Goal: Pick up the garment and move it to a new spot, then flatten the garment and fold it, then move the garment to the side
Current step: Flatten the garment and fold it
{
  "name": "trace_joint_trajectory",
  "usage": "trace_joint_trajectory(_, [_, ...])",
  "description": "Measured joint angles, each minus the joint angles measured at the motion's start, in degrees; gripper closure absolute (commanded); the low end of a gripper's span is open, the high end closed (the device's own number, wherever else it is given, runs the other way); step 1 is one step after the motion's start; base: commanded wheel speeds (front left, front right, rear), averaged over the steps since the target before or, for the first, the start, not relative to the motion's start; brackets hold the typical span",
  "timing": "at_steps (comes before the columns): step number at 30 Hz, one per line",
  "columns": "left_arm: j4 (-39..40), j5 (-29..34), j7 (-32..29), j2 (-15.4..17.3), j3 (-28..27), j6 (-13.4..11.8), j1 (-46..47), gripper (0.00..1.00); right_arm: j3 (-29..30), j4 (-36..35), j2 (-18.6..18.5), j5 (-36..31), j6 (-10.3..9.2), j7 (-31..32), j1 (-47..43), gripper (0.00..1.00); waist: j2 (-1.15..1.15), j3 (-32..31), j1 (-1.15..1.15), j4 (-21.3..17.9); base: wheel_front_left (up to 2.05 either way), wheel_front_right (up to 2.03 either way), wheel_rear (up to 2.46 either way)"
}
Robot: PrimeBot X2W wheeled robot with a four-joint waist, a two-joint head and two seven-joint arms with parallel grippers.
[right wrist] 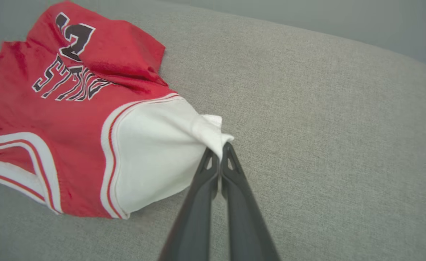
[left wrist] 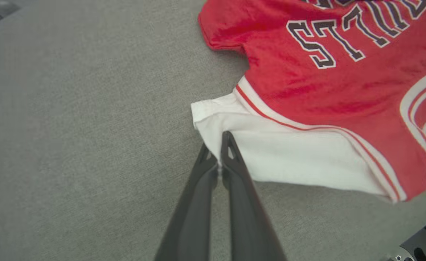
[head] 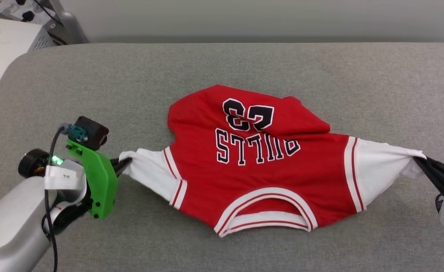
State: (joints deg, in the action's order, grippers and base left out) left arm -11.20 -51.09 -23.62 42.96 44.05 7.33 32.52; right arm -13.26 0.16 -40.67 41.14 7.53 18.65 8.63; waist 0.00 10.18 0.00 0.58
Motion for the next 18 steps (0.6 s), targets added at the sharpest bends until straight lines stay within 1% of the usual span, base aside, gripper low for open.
trace_joint_trajectory(4, [4.94,0.04,3.99,1.58,-2.68,-0.07,1.53,1.00,3.52,-2.77,-0.31,0.73,0.00,-0.24,0.00,1.00,0.00,-1.81,0.00,0.48,0.00,0.00,0.00])
trace_joint_trajectory(7, [9.29,1.21,6.98,2.37,-5.25,-1.65,3.46,1.00,6.31,-5.60,-0.58,0.87,0.00,-1.09,0.18,1.00,0.00,-3.08,0.00,0.71,0.00,0.00,0.00])
trace_joint_trajectory(10, [13.34,3.26,8.44,2.70,-6.77,-3.03,5.80,1.00,8.48,-7.90,-1.18,0.36,0.00,-1.85,1.28,1.00,0.00,-3.97,0.00,0.77,0.00,0.00,0.00])
trace_joint_trajectory(14, [16.71,3.83,10.61,1.70,-8.72,-4.37,9.31,1.00,10.72,-9.96,-2.09,-1.32,0.00,-3.33,4.08,1.00,0.00,-4.72,0.00,0.73,0.00,0.00,0.00])
trace_joint_trajectory(18, [17.45,5.95,11.26,-0.13,-8.99,-4.72,12.78,1.00,11.15,-10.89,-2.19,-1.58,0.00,-3.88,7.28,1.00,0.00,-4.92,0.00,0.53,0.00,0.00,0.00])
